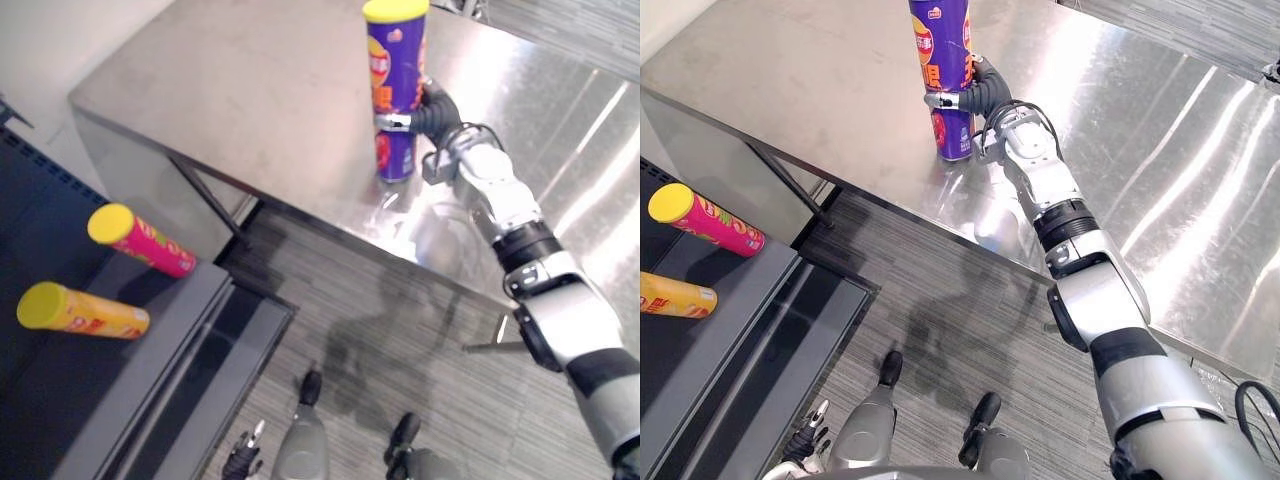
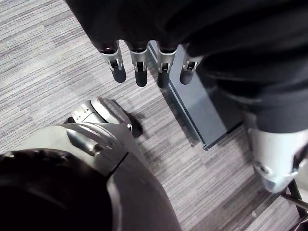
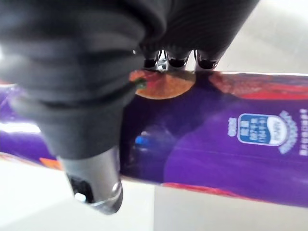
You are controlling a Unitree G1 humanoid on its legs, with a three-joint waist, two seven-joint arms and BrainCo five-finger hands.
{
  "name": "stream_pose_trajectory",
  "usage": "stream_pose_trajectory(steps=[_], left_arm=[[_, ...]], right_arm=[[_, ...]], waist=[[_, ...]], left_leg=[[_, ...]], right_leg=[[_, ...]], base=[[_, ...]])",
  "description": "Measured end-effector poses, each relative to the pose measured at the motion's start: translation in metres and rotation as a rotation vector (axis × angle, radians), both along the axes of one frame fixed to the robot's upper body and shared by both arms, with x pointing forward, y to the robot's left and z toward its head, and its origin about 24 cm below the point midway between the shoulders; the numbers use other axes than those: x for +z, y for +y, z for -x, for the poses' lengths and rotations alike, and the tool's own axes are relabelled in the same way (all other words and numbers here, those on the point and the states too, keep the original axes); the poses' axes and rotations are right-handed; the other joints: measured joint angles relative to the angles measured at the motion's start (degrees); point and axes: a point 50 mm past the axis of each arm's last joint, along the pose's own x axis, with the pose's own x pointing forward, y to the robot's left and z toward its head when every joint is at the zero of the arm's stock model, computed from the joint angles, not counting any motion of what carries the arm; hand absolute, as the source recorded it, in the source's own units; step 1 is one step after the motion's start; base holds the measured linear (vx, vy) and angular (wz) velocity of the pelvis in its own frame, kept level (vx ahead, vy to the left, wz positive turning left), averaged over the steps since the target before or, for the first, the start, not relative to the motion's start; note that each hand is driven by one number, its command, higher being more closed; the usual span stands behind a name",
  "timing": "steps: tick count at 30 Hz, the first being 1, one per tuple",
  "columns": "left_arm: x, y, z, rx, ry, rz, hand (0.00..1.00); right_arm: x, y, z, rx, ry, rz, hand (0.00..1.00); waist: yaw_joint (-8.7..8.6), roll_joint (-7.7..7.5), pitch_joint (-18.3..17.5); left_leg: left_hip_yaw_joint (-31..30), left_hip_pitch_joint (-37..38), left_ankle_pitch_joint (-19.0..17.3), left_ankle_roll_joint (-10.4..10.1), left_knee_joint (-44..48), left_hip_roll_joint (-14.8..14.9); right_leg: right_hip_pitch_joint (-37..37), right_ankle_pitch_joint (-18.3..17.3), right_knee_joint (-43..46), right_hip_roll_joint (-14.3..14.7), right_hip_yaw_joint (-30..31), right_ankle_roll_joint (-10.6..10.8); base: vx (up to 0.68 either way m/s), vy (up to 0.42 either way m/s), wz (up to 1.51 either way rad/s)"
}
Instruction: Put the gum and the chips on the shelf.
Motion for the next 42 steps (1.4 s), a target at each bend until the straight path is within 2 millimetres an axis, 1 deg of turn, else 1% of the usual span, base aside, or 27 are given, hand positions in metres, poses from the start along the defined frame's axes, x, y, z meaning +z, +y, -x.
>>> stream_pose_trajectory(steps=[2, 4, 5, 6, 8, 9, 10, 12, 13, 14, 15, 17, 19, 22, 24, 25, 26, 29, 31, 32, 34, 36, 37, 38, 39, 40, 42], left_arm=[[0.0, 0.0, 0.0, 0.002, 0.002, -0.002, 0.0], [0.0, 0.002, 0.001, 0.011, 0.001, -0.004, 0.0], [0.0, 0.002, 0.001, 0.019, 0.001, -0.002, 0.0], [0.0, 0.002, 0.002, 0.026, 0.003, -0.005, 0.0], [0.0, 0.004, 0.002, 0.037, 0.008, -0.01, 0.0], [0.0, 0.004, 0.003, 0.044, 0.009, -0.012, 0.0], [0.0, 0.005, 0.003, 0.044, 0.011, -0.014, 0.0], [0.0, 0.007, 0.006, 0.049, 0.02, -0.023, 0.0], [0.0, 0.008, 0.005, 0.051, 0.017, -0.023, 0.0], [0.0, 0.007, 0.005, 0.05, 0.021, -0.022, 0.0], [0.0, 0.007, 0.005, 0.049, 0.023, -0.021, 0.0], [-0.002, 0.005, 0.007, 0.046, 0.033, -0.018, 0.0], [-0.002, 0.005, 0.007, 0.035, 0.041, -0.023, 0.0], [-0.004, 0.004, 0.01, 0.039, 0.055, -0.019, 0.0], [-0.007, 0.0, 0.016, 0.058, 0.082, -0.002, 0.0], [-0.008, 0.0, 0.018, 0.065, 0.089, 0.001, 0.0], [-0.01, -0.001, 0.021, 0.076, 0.104, 0.01, 0.0], [-0.012, -0.001, 0.03, 0.091, 0.136, 0.014, 0.0], [-0.013, -0.001, 0.035, 0.099, 0.147, 0.014, 0.0], [-0.014, -0.001, 0.042, 0.105, 0.167, 0.016, 0.0], [-0.015, -0.001, 0.045, 0.104, 0.183, 0.018, 0.0], [-0.016, -0.002, 0.048, 0.107, 0.194, 0.022, 0.0], [-0.016, -0.003, 0.051, 0.111, 0.2, 0.025, 0.0], [-0.017, -0.004, 0.052, 0.113, 0.201, 0.028, 0.0], [-0.017, -0.004, 0.052, 0.114, 0.201, 0.029, 0.0], [-0.017, -0.004, 0.052, 0.113, 0.201, 0.03, 0.0], [-0.017, -0.005, 0.053, 0.112, 0.203, 0.03, 0.0]], right_arm=[[0.001, -0.001, 0.002, 0.006, -0.006, -0.002, 1.0], [0.009, -0.001, 0.008, 0.026, -0.053, 0.0, 1.0], [0.016, 0.0, 0.016, 0.054, -0.103, -0.007, 1.0], [0.023, 0.004, 0.025, 0.094, -0.157, -0.019, 1.0], [0.025, 0.007, 0.04, 0.154, -0.215, -0.068, 1.0], [0.022, 0.007, 0.049, 0.186, -0.237, -0.102, 1.0], [0.019, 0.007, 0.054, 0.205, -0.246, -0.119, 1.0], [0.01, 0.01, 0.066, 0.277, -0.247, -0.166, 1.0], [0.003, 0.011, 0.072, 0.312, -0.244, -0.181, 1.0], [-0.009, 0.012, 0.079, 0.346, -0.218, -0.196, 1.0], [-0.016, 0.012, 0.083, 0.361, -0.202, -0.206, 1.0], [-0.045, 0.017, 0.097, 0.439, -0.121, -0.248, 1.0], [-0.07, 0.022, 0.112, 0.501, -0.047, -0.278, 1.0], [-0.113, 0.03, 0.136, 0.578, 0.102, -0.353, 1.0], [-0.15, 0.037, 0.16, 0.599, 0.242, -0.423, 1.0], [-0.159, 0.039, 0.166, 0.6, 0.281, -0.441, 1.0], [-0.177, 0.041, 0.178, 0.601, 0.362, -0.459, 1.0], [-0.202, 0.042, 0.197, 0.611, 0.487, -0.467, 1.0], [-0.209, 0.04, 0.203, 0.601, 0.514, -0.481, 1.0], [-0.214, 0.038, 0.207, 0.584, 0.534, -0.496, 1.0], [-0.225, 0.036, 0.217, 0.552, 0.584, -0.524, 1.0], [-0.241, 0.033, 0.228, 0.51, 0.653, -0.548, 1.0], [-0.254, 0.031, 0.235, 0.472, 0.706, -0.54, 1.0], [-0.269, 0.026, 0.242, 0.421, 0.752, -0.504, 1.0], [-0.276, 0.023, 0.246, 0.394, 0.775, -0.486, 1.0], [-0.292, 0.014, 0.252, 0.321, 0.818, -0.416, 1.0], [-0.305, 0.004, 0.258, 0.243, 0.859, -0.38, 1.0]], waist=[[-0.13, -0.04, 0.0], [-0.19, -0.14, -0.1], [-0.43, -0.16, -0.1], [-1.19, -0.26, -0.1], [-1.83, -0.59, -0.4], [-1.99, -0.86, -1.2], [-2.31, -1.02, -1.6], [-3.39, -1.53, -2.9], [-4.32, -1.61, -3.4], [-4.84, -1.61, -4.5], [-4.79, -1.59, -5.1], [-5.02, -1.44, -6.9], [-5.72, -1.37, -8.1], [-6.4, -1.24, -9.0], [-6.44, -0.82, -10.4], [-6.46, -0.68, -10.7], [-6.47, -0.36, -11.3], [-6.73, 0.34, -11.5], [-7.35, 1.01, -11.9], [-7.46, 1.1, -12.1], [-7.48, 1.38, -12.3], [-7.71, 1.88, -12.3], [-7.85, 2.09, -12.4], [-7.84, 2.28, -12.4], [-7.85, 2.35, -12.4], [-7.86, 2.5, -12.3], [-7.9, 2.52, -12.3]], left_leg=[[0.4, 1.4, 0.0, 0.0, -0.3, 0.1], [1.1, 2.3, 0.0, 0.0, -0.6, 0.3], [1.4, 3.0, 0.0, 0.0, -0.9, 0.3], [1.7, 3.7, 0.0, 0.0, -1.2, 0.4], [2.8, 5.0, 0.0, 0.0, -1.7, 0.7], [3.4, 5.8, 0.0, 0.0, -2.3, 0.8], [3.6, 6.1, 0.0, 0.0, -2.4, 0.8], [4.3, 6.8, -0.1, 0.0, -2.5, 0.9], [4.5, 7.4, -0.1, -0.1, -2.5, 0.9], [4.7, 7.9, -0.1, -0.1, -2.6, 0.9], [5.0, 8.3, -0.1, -0.1, -2.8, 0.9], [6.0, 10.1, -0.4, -0.1, -3.0, 1.2], [6.1, 11.0, -0.7, -0.3, -2.9, 1.3], [6.1, 12.8, -0.8, -0.4, -2.4, 1.5], [6.2, 13.4, -1.2, -0.5, -2.3, 1.6], [6.1, 13.4, -1.3, -0.7, -2.3, 1.6], [6.1, 13.6, -1.4, -0.8, -2.3, 1.6], [5.7, 14.4, -1.4, -0.6, -2.7, 1.6], [5.0, 14.3, -1.4, -0.7, -3.1, 1.7], [4.3, 14.4, -1.4, -0.7, -3.4, 1.6], [4.2, 14.3, -1.4, -0.7, -3.5, 1.8], [4.2, 14.3, -1.4, -0.7, -3.6, 1.8], [4.2, 14.3, -1.4, -0.7, -3.6, 1.8], [4.2, 14.3, -1.4, -0.7, -3.6, 1.7], [4.2, 14.3, -1.4, -0.7, -3.6, 1.7], [4.2, 14.3, -1.4, -0.7, -3.8, 1.7], [4.2, 14.4, -1.4, -0.7, -4.2, 1.7]], right_leg=[[1.1, 0.0, -0.1, 0.0, 0.4, 0.0], [1.5, 0.0, -0.2, 0.1, 0.9, 0.0], [1.8, 0.0, -0.2, 0.2, 1.3, 0.0], [2.1, 0.0, -0.2, 0.2, 1.7, 0.0], [2.6, 0.0, -0.2, 0.3, 2.5, 0.0], [2.8, 0.0, -0.2, 0.4, 3.1, 0.0], [2.9, 0.0, -0.2, 0.4, 3.3, 0.0], [3.1, 0.0, -0.2, 0.4, 4.0, 0.0], [3.7, 0.0, -0.3, 0.4, 4.2, 0.0], [3.9, 0.0, -0.3, 0.4, 4.5, 0.0], [4.0, 0.0, -0.3, 0.5, 4.8, 0.0], [5.1, 0.0, -0.4, 0.6, 5.7, 0.0], [6.0, 0.0, -0.4, 0.8, 5.8, 0.0], [7.8, -0.1, -0.1, 0.9, 6.0, -0.1], [8.0, -0.3, 0.2, 0.9, 6.4, -0.3], [8.0, -0.4, 0.2, 0.9, 6.4, -0.3], [8.0, -0.6, 0.2, 0.9, 6.4, -0.2], [8.6, -0.9, 0.3, 0.7, 6.5, -0.4], [8.7, -0.9, 0.3, 0.8, 6.5, -0.4], [8.8, -0.9, 0.2, 1.0, 6.4, -0.4], [8.8, -0.9, 0.2, 1.1, 6.4, -0.5], [8.8, -0.9, 0.1, 1.1, 6.4, -0.5], [8.8, -0.9, 0.0, 1.1, 6.5, -0.5], [8.8, -0.9, 0.0, 1.1, 6.6, -0.5], [8.8, -0.9, 0.0, 1.1, 6.6, -0.5], [8.7, -1.0, -0.1, 1.1, 6.6, -0.6], [8.6, -1.1, -0.1, 1.1, 6.5, -0.6]], base=[[0.0, -0.009, -0.12], [-0.01, -0.009, -0.15], [-0.01, -0.009, -0.15], [-0.01, -0.011, -0.15], [0.0, -0.01, -0.24], [0.01, -0.011, -0.28], [0.02, -0.009, -0.23], [0.02, -0.003, -0.15], [0.0, -0.004, -0.11], [0.0, -0.004, -0.13], [0.0, -0.004, -0.21], [0.0, -0.009, -0.23], [-0.03, -0.013, -0.06], [-0.08, -0.01, -0.03], [-0.11, -0.007, -0.06], [-0.08, -0.006, -0.01], [-0.06, -0.004, 0.01], [-0.08, -0.003, -0.02], [-0.06, -0.013, 0.03], [-0.04, -0.024, 0.05], [-0.01, -0.012, 0.02], [0.01, 0.001, -0.02], [0.04, 0.008, -0.03], [0.05, 0.011, -0.02], [0.07, 0.013, -0.01], [0.06, 0.01, 0.01], [0.06, 0.007, 0.02]])
